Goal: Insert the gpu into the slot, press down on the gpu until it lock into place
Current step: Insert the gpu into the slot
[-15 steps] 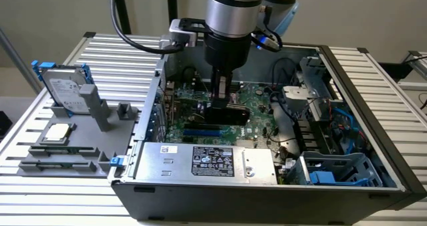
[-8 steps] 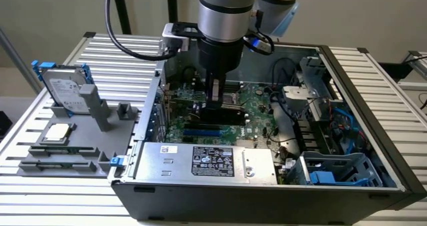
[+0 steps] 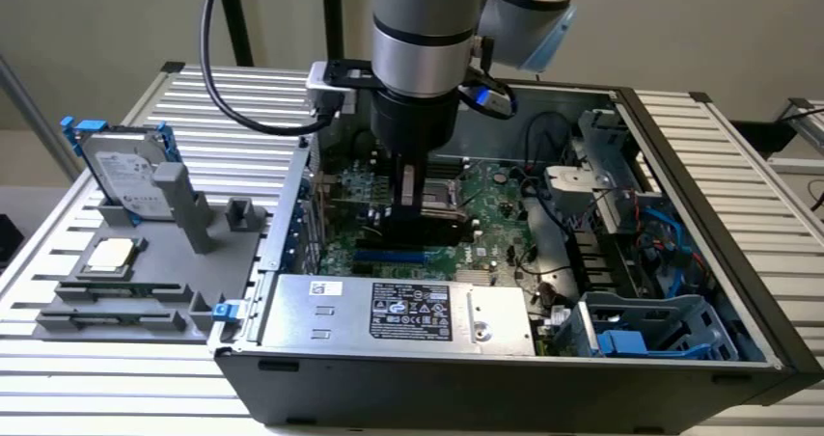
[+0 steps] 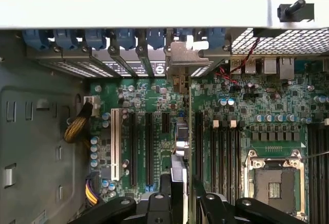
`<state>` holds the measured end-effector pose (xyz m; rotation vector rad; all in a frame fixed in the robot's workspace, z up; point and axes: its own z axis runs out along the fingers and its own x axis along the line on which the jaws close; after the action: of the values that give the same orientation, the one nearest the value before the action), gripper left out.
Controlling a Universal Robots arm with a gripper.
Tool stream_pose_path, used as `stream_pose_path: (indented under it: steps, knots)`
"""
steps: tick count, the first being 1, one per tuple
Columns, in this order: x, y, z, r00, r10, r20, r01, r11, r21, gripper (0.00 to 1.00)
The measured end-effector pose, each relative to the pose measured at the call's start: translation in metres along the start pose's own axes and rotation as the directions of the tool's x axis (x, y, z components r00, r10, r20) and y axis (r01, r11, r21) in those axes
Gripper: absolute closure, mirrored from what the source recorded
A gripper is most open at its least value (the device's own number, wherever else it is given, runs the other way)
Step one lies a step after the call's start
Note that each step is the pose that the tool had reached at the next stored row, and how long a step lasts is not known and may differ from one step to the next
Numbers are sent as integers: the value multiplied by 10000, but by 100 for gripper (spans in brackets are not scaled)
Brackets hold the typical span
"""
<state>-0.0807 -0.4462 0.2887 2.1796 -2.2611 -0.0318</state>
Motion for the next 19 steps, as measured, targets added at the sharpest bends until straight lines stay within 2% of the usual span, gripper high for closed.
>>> stream_pose_path:
  steps: [4,6,8,19]
  knots:
    - [1,12,50,9999,-2,139,1,10000,49,74]
    - [1,22,74,9998,-4,190,3,10000,66,74]
    - [2,29,89,9998,-5,206,4,10000,67,74]
    - [8,58,161,9998,-8,209,6,9999,102,74]
